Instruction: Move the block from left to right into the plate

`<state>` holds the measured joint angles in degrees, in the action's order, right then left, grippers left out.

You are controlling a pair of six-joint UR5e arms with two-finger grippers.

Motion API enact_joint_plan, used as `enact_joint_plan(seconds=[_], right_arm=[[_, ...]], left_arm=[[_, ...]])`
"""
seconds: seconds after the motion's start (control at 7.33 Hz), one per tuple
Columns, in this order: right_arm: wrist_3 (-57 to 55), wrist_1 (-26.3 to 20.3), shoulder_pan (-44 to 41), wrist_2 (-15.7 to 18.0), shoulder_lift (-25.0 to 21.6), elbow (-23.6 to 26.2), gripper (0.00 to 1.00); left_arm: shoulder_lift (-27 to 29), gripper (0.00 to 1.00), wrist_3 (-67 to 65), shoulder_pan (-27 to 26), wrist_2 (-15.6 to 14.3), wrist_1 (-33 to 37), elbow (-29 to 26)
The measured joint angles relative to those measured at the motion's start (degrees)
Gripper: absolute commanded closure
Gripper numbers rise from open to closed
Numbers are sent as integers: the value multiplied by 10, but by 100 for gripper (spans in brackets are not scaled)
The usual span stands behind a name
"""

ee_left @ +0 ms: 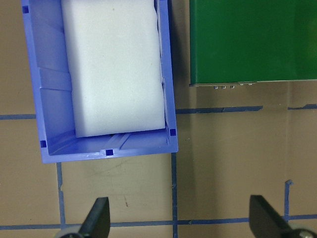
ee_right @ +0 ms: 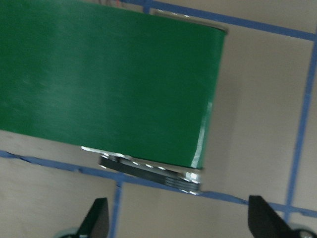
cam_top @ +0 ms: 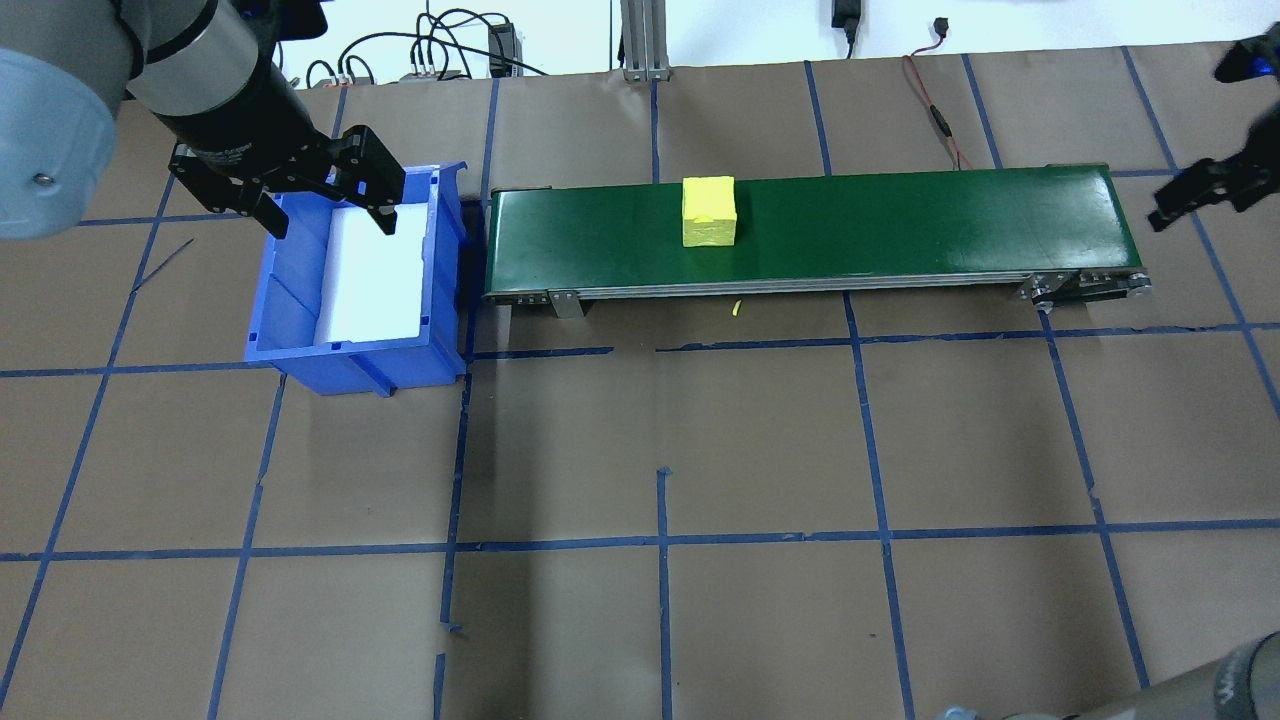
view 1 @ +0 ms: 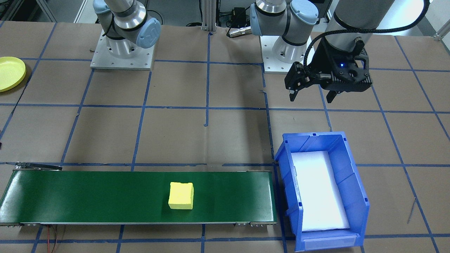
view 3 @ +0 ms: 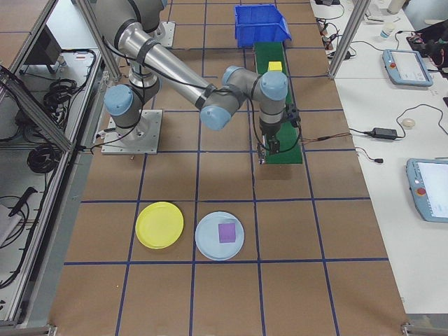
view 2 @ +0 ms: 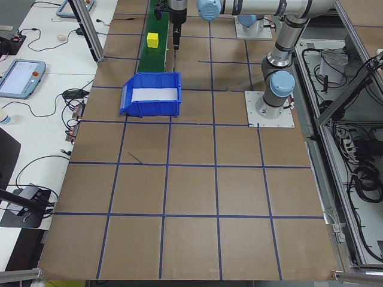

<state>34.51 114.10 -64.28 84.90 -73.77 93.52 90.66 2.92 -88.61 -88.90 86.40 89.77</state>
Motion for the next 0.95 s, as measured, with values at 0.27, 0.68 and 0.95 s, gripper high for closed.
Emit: enact_joint_plan(seconds=[0.27, 0.68, 0.95], right_arm=[[-203, 12, -126, -18, 7, -4, 0], [-327, 36, -183, -91, 46, -22, 0], [-343, 41, -186, -112, 61, -36, 0]], left_arm=[[-1, 0, 1, -3, -4, 2, 1], [-8, 0, 1, 3, -7, 16, -6], [-9, 0, 1, 5, -7, 19, -7]])
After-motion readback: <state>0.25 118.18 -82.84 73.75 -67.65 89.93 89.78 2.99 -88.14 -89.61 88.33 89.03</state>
